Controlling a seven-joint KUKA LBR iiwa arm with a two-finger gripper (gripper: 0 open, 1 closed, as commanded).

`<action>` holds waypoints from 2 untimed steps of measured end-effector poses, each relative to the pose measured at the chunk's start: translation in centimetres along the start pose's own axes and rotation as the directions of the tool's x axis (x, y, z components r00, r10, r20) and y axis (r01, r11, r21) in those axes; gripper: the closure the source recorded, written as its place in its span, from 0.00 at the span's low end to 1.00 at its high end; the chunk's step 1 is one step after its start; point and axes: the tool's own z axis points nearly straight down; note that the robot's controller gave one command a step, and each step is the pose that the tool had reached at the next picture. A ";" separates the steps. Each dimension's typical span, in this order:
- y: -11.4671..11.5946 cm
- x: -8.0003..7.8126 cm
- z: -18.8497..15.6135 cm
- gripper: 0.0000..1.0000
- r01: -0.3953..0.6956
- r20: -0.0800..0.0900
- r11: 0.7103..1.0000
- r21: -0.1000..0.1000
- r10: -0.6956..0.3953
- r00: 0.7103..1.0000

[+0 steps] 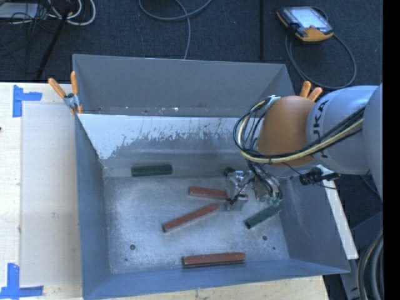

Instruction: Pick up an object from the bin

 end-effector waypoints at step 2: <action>0.0 0.3 0.3 0.00 0.003 -0.008 1.000 0.000 -0.003 1.000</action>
Offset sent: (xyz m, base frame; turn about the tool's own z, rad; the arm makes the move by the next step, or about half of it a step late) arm 0.0000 0.0000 0.0000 0.0000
